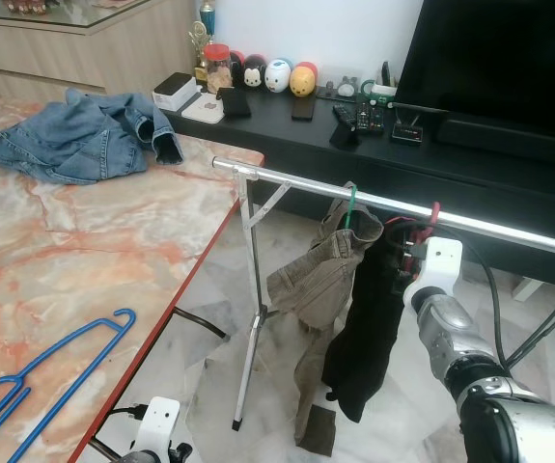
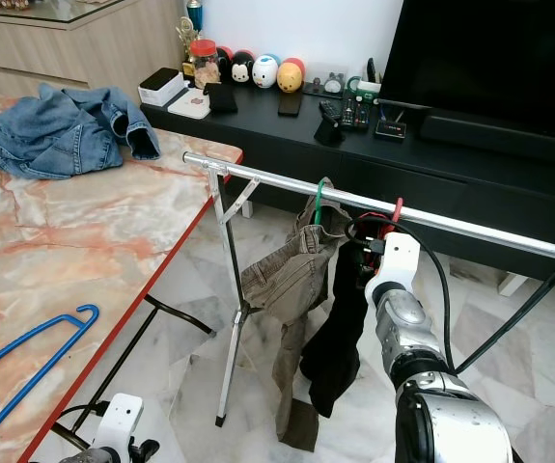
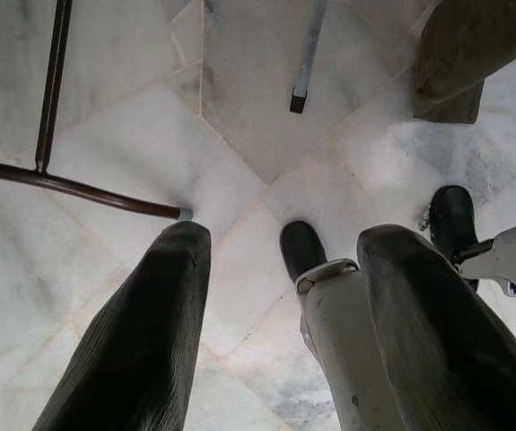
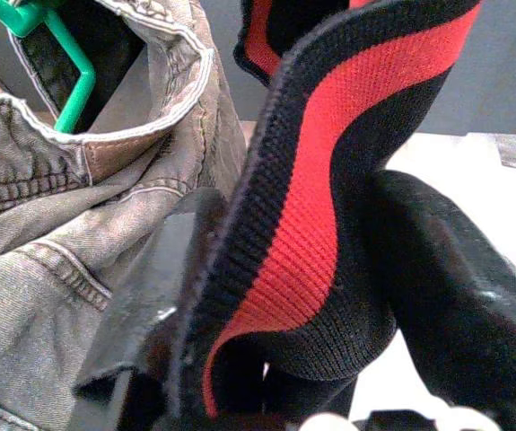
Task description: Hang hanger
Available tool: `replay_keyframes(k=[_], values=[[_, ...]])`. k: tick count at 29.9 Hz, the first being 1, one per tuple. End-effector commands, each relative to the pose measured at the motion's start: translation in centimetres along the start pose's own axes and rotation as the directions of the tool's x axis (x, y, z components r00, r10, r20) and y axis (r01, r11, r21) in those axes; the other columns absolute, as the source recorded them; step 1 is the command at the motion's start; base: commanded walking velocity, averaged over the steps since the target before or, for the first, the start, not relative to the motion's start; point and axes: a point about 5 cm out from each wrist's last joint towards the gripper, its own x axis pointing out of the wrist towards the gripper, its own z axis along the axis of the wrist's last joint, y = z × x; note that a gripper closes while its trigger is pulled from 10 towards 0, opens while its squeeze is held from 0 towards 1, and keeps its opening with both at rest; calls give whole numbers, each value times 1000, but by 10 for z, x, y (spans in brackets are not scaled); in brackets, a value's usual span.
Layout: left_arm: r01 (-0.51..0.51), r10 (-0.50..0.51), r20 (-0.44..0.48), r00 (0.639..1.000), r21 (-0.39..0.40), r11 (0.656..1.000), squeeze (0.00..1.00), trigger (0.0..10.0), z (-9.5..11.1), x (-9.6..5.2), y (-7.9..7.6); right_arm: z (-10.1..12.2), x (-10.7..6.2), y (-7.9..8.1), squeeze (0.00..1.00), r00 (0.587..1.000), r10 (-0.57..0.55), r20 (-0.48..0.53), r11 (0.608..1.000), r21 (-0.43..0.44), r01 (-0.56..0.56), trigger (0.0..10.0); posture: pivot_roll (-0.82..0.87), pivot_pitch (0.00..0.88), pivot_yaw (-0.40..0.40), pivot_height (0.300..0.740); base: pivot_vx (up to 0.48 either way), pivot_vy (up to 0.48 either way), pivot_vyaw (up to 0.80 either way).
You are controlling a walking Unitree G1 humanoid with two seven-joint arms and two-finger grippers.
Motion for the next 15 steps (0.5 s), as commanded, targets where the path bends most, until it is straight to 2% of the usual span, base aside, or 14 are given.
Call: replay_keyframes(k=[1, 15], values=[[-3, 2, -13, 1000, -12, 1000, 0, 10000, -4, -1, 1, 3, 1, -2, 0, 1000, -7, -3, 1000, 7, 7, 0, -25, 47, -6, 740, 0, 0, 0], [16, -16, -11, 1000, -21, 1000, 0, 10000, -3, 0, 0, -2, 0, -2, 0, 1000, -14, -12, 1000, 6, 14, 0, -26, 45, -4, 740, 0, 0, 0]])
